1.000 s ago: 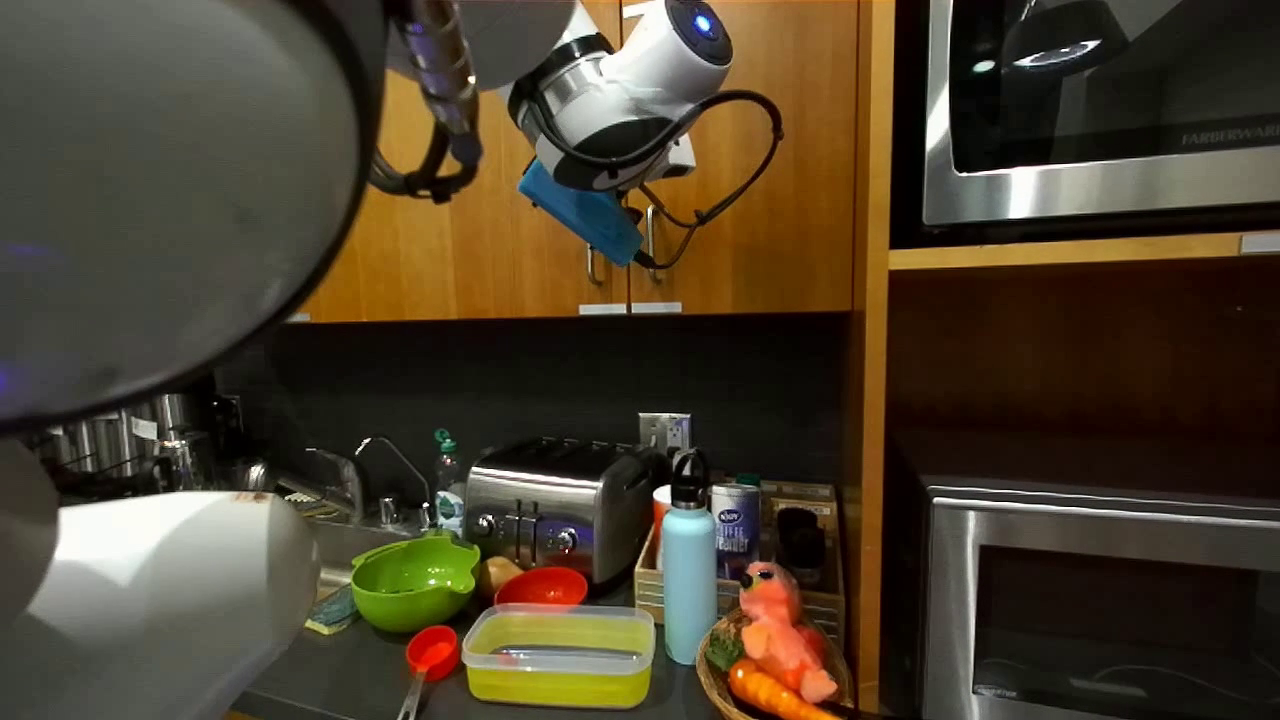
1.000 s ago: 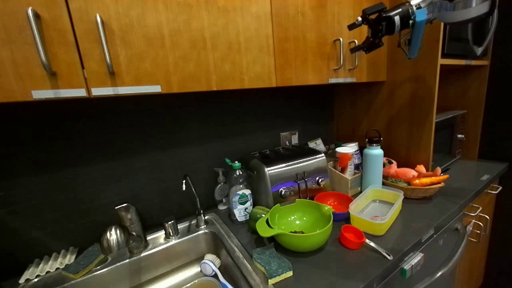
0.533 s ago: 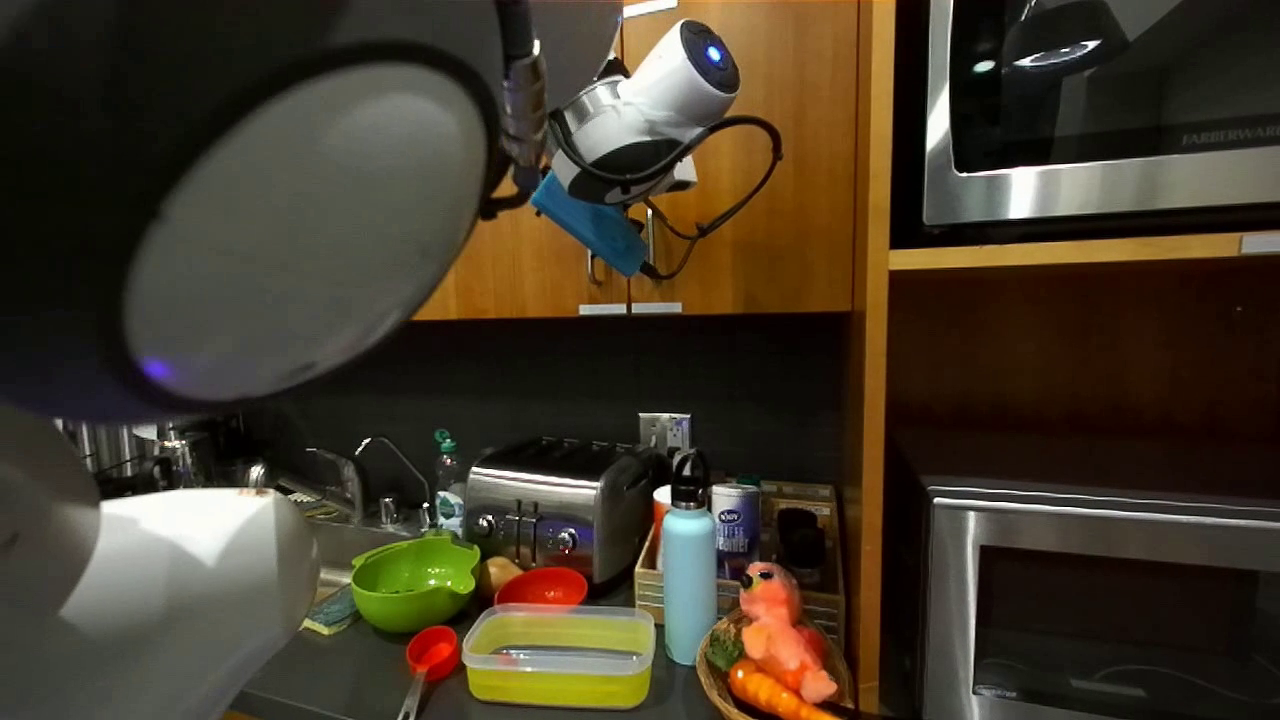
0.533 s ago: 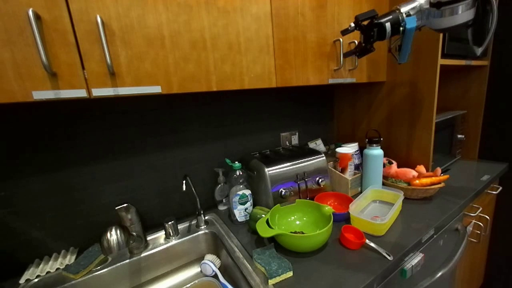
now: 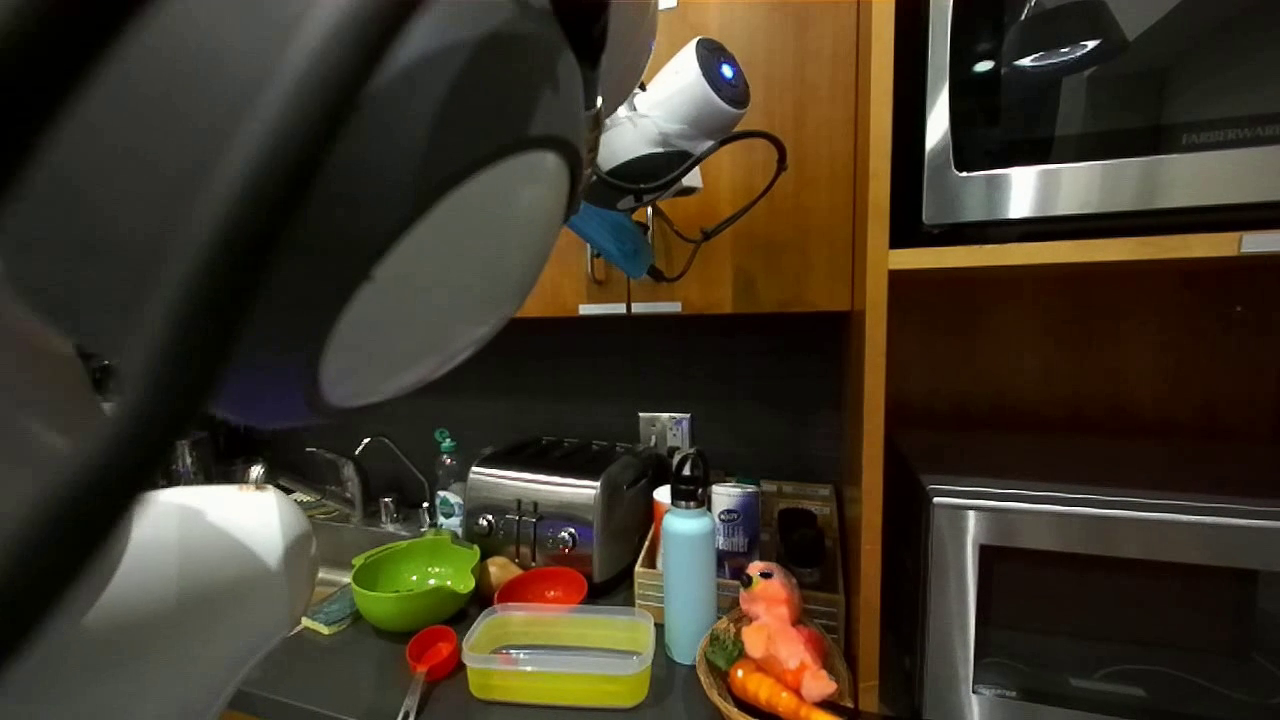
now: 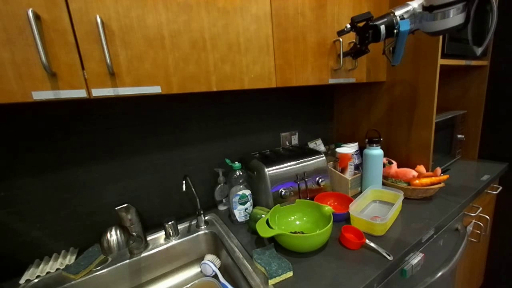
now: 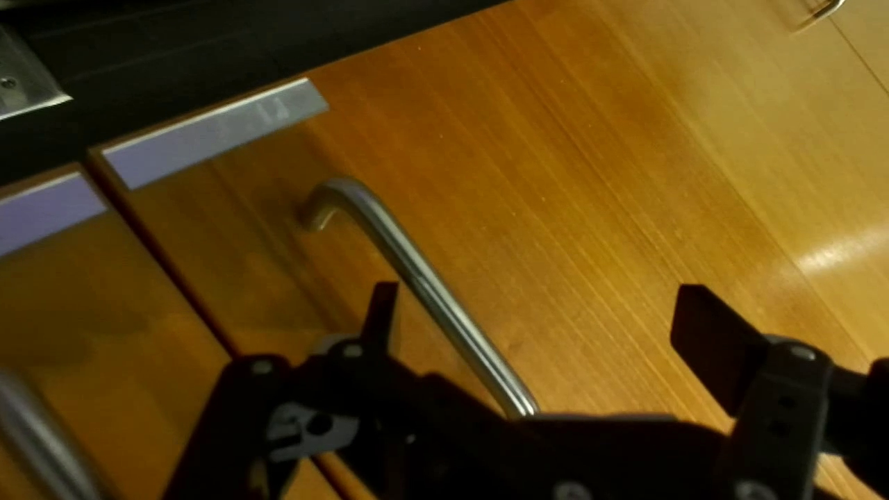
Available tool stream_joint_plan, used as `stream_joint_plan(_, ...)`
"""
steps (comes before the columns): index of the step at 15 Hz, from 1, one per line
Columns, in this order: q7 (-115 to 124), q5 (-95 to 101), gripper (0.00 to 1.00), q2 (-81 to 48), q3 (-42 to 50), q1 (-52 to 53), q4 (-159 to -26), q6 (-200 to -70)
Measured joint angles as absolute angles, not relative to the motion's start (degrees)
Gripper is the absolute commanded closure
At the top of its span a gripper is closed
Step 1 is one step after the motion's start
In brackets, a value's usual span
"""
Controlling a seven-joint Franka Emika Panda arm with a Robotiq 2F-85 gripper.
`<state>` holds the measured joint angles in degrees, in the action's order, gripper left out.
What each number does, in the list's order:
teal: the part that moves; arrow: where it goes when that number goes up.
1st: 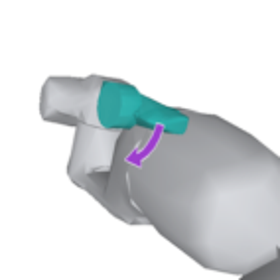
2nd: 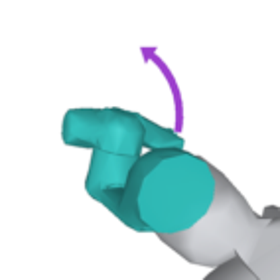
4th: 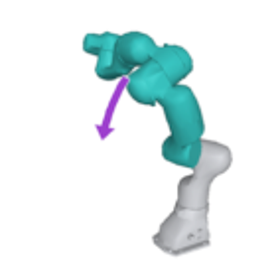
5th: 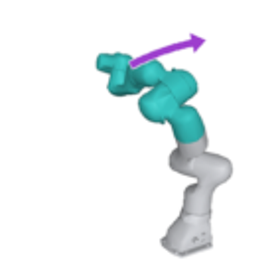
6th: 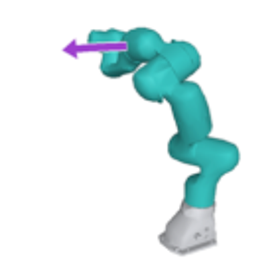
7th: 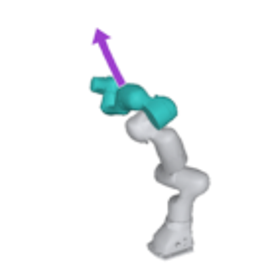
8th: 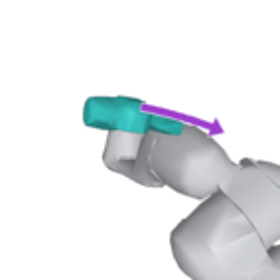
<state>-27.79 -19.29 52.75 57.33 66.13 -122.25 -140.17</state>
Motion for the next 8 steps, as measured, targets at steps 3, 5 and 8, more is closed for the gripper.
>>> stream_joint_plan(3,-28.0,-19.3,0.0,52.9,58.2,67.9,-121.4,-140.3)
stream_joint_plan(5,-28.0,-19.3,0.0,53.1,58.5,68.5,-121.2,-140.3)
stream_joint_plan(8,-28.0,-19.4,0.0,53.7,58.7,69.0,-121.2,-140.3)
